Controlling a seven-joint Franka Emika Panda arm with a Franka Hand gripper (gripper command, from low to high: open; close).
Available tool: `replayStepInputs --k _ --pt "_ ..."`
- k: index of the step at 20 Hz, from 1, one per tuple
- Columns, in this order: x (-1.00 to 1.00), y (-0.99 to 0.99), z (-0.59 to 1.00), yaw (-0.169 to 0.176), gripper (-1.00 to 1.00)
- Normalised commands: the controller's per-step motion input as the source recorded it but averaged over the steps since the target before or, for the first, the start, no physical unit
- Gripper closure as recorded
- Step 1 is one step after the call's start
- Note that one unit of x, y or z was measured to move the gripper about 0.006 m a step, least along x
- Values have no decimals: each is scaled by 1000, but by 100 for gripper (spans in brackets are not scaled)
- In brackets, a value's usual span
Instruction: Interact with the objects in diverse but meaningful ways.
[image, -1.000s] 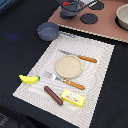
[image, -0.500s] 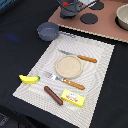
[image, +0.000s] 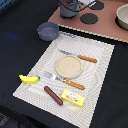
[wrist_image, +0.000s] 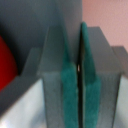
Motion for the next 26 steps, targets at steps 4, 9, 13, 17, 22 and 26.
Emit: replayStepInputs --k 4,9,13,17,22,26 --pt "-145 342 -89 46 100" --pt "-145 346 -87 46 100" --pt "-117 335 -69 42 100" --pt "-20 284 4 28 -100" --pt "178 237 259 4 -100" --pt "264 222 308 0 -100"
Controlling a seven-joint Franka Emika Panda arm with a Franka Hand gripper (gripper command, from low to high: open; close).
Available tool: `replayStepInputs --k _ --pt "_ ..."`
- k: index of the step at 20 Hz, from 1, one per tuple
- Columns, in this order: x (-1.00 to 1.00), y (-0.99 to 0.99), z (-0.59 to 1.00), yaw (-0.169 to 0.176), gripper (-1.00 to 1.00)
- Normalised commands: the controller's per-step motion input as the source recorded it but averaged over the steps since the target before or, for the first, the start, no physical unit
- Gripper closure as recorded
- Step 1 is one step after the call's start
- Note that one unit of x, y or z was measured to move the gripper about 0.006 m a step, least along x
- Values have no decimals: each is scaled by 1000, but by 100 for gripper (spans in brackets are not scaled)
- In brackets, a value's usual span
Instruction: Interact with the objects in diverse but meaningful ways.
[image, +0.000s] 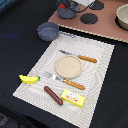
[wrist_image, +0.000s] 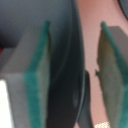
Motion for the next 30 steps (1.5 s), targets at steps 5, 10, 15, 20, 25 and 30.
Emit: replayStepInputs --k 5,10,15,20,25,30 --pt "277 235 477 2 -100" --pt "42 265 515 27 -100" --pt "0 243 633 26 -100" --pt "84 124 653 12 -100" --pt "370 -276 510 6 -100" --pt "553 -786 459 0 -100"
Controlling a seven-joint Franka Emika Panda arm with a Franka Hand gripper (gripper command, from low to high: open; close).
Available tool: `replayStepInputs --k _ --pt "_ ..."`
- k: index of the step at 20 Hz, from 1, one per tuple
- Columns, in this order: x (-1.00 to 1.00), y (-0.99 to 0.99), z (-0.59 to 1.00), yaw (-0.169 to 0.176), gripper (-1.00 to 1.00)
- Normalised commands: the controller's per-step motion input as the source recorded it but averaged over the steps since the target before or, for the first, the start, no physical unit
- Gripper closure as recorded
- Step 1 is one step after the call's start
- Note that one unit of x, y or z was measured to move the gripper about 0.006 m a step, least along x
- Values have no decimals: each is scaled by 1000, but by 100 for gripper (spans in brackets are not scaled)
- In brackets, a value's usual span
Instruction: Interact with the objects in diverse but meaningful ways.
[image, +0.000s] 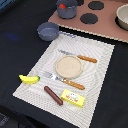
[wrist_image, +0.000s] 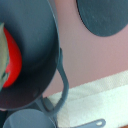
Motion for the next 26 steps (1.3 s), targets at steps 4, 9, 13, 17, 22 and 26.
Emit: replayStepInputs --k 4,9,13,17,22,26 --pt "508 -819 532 0 -100" --pt "497 -792 539 0 -100" --pt "469 -740 541 -15 -100" --pt "484 -695 446 -35 -100" --pt "481 -752 324 -16 -100" --pt "420 -762 125 -30 -100"
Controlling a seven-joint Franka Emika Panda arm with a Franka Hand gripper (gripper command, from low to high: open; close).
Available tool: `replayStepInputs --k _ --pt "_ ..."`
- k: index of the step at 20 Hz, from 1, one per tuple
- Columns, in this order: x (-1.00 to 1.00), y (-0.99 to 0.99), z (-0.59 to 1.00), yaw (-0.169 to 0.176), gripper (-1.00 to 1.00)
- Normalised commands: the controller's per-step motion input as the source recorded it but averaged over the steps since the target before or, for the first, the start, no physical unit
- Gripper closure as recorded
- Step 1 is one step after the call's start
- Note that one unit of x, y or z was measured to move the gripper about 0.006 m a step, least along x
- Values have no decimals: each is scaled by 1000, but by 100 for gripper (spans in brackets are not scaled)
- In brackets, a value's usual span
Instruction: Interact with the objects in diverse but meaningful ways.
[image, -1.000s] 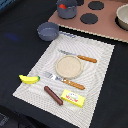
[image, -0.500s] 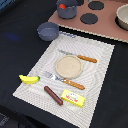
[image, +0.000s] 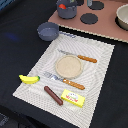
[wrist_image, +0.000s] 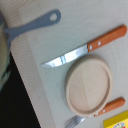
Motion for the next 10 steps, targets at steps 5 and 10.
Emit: replayStepInputs --k 5,10 --pt "268 -732 -7 -80 -100" --pt "162 -798 -140 -72 -100"
